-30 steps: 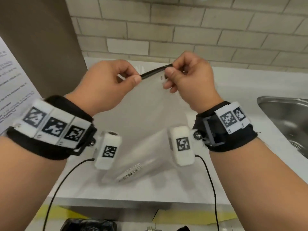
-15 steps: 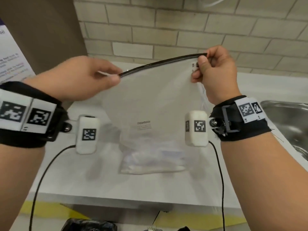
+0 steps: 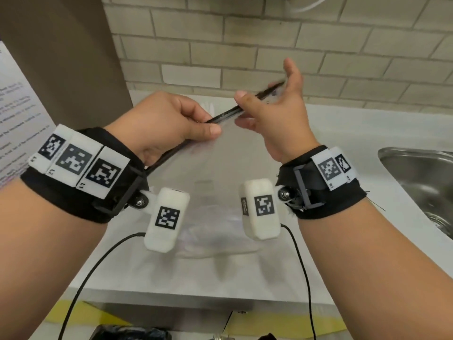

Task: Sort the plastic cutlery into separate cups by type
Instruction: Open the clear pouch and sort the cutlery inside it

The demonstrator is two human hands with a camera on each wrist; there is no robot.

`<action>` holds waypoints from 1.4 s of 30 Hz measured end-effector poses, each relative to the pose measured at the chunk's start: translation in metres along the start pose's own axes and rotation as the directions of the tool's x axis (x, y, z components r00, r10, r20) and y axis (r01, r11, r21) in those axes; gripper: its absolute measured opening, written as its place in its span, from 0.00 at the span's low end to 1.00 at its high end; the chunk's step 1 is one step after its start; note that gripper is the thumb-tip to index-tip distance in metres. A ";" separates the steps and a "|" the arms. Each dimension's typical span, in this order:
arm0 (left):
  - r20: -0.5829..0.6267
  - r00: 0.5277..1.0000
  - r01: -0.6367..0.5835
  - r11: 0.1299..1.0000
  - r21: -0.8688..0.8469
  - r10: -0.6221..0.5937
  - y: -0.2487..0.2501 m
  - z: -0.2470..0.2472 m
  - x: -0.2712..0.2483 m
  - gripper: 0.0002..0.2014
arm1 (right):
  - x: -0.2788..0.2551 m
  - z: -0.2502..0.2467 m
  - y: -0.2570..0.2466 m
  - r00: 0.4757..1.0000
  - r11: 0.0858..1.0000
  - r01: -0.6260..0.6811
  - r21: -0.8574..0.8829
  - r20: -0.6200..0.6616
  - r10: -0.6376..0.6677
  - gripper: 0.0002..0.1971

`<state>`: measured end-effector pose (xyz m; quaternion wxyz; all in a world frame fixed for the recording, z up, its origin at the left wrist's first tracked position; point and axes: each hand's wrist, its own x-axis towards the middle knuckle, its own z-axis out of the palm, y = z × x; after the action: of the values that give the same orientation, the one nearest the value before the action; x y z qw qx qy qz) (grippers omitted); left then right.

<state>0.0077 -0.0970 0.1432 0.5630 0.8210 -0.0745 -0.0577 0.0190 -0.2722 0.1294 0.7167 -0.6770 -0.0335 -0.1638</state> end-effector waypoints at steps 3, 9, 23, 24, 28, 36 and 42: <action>0.072 0.997 -0.022 0.999 0.031 0.019 0.001 0.001 -0.003 0.11 | 0.003 -0.001 0.001 0.997 0.997 0.068 -0.036 -0.034 -0.069 0.48; 0.033 0.995 -0.096 0.969 0.226 0.091 0.007 -0.007 -0.006 0.05 | 0.008 -0.009 0.003 0.992 0.994 0.112 0.000 -0.053 -0.112 0.38; 0.163 0.987 0.057 0.955 -0.290 -0.009 0.009 0.005 -0.001 0.08 | 0.001 0.004 0.010 0.960 0.978 0.119 0.173 0.232 -0.158 0.41; 0.181 0.983 0.068 0.945 -0.321 -0.009 0.008 0.005 -0.001 0.06 | 0.002 0.004 0.010 0.960 0.974 0.110 0.197 0.232 -0.155 0.42; 0.202 0.979 0.099 0.926 -0.365 -0.025 0.007 0.006 -0.002 0.06 | -0.001 0.004 0.005 0.975 0.974 0.088 0.207 0.182 -0.127 0.41; 0.140 0.989 0.103 0.928 -0.358 -0.055 0.010 0.013 -0.003 0.07 | -0.004 0.003 0.004 0.980 0.989 0.086 0.118 0.169 -0.105 0.50; -0.040 0.976 0.184 0.915 -0.360 -0.212 0.009 0.009 0.009 0.10 | 0.001 0.001 0.017 0.992 0.992 -0.124 0.012 -0.015 0.124 0.33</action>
<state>0.0143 -0.1098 0.1481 0.6953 0.7112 0.0427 -0.0949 0.0248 -0.2704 0.1134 0.7295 -0.6725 0.0134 -0.1239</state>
